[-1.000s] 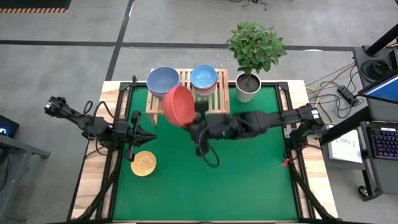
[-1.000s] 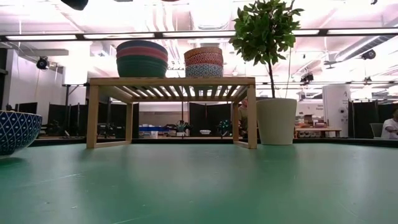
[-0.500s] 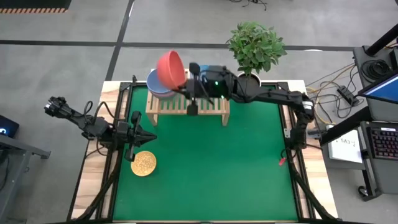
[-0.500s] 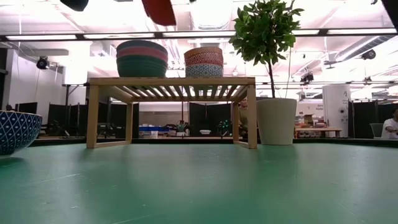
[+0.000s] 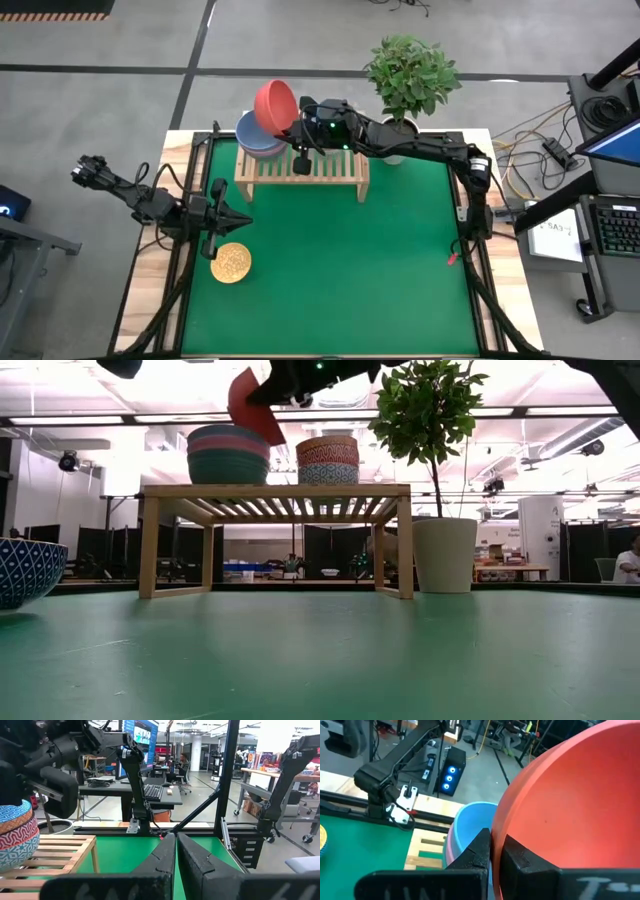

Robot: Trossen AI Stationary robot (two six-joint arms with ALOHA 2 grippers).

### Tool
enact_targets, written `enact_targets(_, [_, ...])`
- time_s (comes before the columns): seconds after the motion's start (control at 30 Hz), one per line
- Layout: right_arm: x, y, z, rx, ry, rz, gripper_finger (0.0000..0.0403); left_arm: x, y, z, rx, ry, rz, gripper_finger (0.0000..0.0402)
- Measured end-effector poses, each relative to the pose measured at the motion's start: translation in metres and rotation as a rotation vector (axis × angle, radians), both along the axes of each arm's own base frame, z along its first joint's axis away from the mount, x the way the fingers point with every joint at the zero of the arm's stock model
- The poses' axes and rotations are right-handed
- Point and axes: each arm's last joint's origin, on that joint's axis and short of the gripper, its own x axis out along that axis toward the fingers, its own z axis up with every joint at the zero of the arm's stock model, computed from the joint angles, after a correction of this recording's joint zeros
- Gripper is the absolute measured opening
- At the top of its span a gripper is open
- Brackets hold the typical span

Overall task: Place and stack bowls onto a shelf
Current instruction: Stack the big orange bowl on top of the big grey bowl on the shelf, then stack the small yellow bowl on the small light blue bowl

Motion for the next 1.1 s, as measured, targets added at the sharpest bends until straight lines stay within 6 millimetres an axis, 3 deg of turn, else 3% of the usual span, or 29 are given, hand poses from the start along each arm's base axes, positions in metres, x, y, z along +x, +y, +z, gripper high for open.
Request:
enact_targets(0.23, [0.0,0.001,0.001,-0.027,0.002,0.009,0.0023,0.0,0.0,0.0,0.011,0.001,0.001,0.0])
enact_targets(0.67, [-0.001,0.006,0.004,0.033,-0.013,0.0,0.0123,0.0,0.0,0.0,0.014,0.001,0.001,0.0])
enact_targets(0.9, [-0.014,0.033,0.021,0.054,0.017,0.049,0.0133,0.0,0.0,-0.002,0.013,0.017,0.001,0.0])
enact_targets(1.1, [-0.035,0.073,0.033,0.063,0.139,0.138,0.0123,0.001,-0.001,-0.005,-0.016,0.051,-0.001,0.0])
